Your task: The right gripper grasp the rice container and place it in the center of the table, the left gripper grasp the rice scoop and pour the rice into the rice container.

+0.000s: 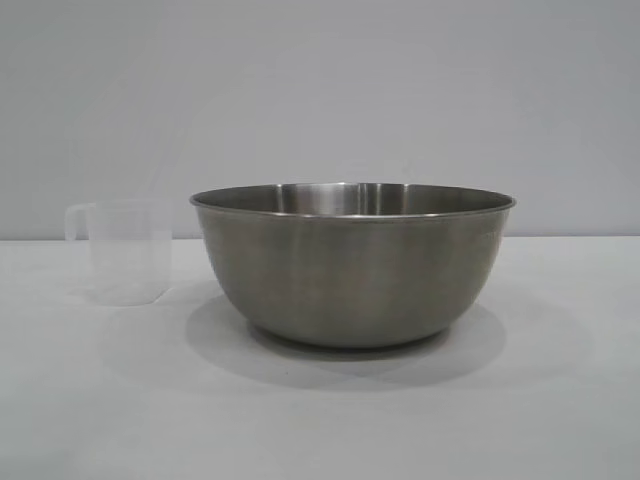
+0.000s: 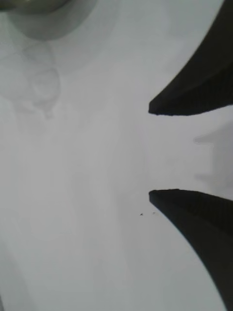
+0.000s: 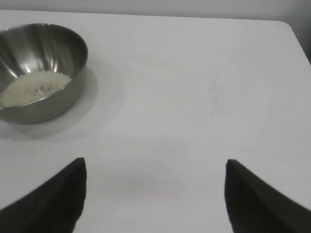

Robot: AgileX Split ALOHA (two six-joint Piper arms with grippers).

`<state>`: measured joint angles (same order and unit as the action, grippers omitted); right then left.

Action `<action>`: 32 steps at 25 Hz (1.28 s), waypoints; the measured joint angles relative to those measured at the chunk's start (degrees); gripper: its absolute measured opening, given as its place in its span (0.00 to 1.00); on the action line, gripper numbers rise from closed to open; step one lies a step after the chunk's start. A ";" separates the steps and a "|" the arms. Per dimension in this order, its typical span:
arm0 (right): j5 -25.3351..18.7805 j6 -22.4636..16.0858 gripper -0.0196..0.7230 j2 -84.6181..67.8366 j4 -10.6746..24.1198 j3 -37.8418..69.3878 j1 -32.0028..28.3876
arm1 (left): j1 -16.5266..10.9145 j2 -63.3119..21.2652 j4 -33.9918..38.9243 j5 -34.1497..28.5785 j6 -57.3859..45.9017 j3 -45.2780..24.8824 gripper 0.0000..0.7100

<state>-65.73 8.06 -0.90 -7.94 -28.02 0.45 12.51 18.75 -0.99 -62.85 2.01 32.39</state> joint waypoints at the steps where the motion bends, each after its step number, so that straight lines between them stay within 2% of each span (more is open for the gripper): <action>1: 0.00 0.00 0.73 0.00 0.00 0.00 0.00 | 0.00 -1.61 -0.57 -1.72 0.00 0.53 0.49; 2: 0.00 0.00 0.73 0.00 0.00 0.00 0.00 | 0.00 -3.21 -0.76 -3.19 0.00 0.84 0.47; 4: 0.00 0.00 0.73 0.00 0.00 0.00 0.00 | 0.00 -5.94 -0.99 -7.13 0.00 1.38 0.57; 11: 0.00 0.00 0.73 0.00 0.00 0.00 0.00 | 0.00 -16.75 -0.99 -10.21 0.00 1.47 0.55; 16: 0.00 0.00 0.73 0.00 0.00 0.00 0.00 | 0.00 -18.78 1.53 -7.07 0.03 1.23 0.55; 23: 0.00 0.00 0.73 0.00 0.00 0.00 0.00 | 0.00 -18.78 1.73 -3.36 0.03 -3.47 0.55; 32: 0.00 0.00 0.73 0.00 0.00 0.00 0.00 | 0.00 -18.78 2.21 -1.68 0.03 -4.53 0.55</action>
<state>-65.73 8.06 -0.90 -7.94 -28.02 0.45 12.51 -0.03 1.22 -64.53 2.04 27.86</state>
